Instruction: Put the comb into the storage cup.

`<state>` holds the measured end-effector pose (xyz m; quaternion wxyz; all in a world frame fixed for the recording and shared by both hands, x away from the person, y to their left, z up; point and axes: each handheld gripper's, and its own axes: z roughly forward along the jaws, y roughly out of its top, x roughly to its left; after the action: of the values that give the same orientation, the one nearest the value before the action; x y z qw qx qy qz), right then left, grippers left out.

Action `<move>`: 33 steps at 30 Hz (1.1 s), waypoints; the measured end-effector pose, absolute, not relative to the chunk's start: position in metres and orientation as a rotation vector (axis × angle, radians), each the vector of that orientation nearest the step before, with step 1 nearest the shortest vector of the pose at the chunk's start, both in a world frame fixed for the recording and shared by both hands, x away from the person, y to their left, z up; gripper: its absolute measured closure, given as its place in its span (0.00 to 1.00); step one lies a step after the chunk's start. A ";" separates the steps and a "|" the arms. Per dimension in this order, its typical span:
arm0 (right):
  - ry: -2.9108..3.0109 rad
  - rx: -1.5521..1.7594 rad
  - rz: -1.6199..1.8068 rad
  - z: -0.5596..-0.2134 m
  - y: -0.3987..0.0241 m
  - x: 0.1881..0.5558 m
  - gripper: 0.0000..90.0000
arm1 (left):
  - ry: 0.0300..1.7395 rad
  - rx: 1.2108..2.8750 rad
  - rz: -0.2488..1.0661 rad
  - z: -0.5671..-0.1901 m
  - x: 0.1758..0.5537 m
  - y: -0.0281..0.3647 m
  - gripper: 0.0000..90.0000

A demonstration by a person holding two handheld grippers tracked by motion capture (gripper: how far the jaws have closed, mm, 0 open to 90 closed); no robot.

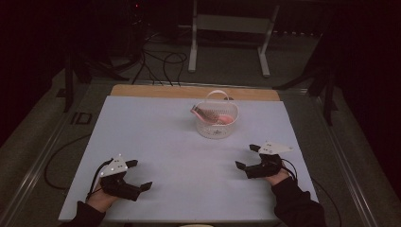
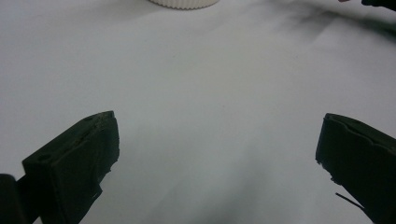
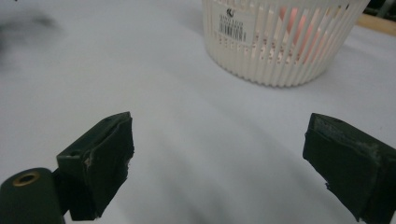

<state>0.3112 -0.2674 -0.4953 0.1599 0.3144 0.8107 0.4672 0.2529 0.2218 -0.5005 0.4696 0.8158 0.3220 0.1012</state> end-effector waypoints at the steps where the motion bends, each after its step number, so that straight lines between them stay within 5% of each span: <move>1: 2.316 0.898 1.335 -0.495 -0.267 0.311 0.09 | 0.787 2.001 0.249 -0.500 0.253 0.222 0.00; 33: 2.285 1.001 1.259 -0.515 -0.297 0.282 0.09 | 0.788 2.008 0.254 -0.501 0.253 0.220 0.00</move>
<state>0.2820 -0.2974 -0.5155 0.1730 0.3528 0.8055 0.4437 0.2529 0.2203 -0.5014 0.4659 0.8180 0.3210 0.1036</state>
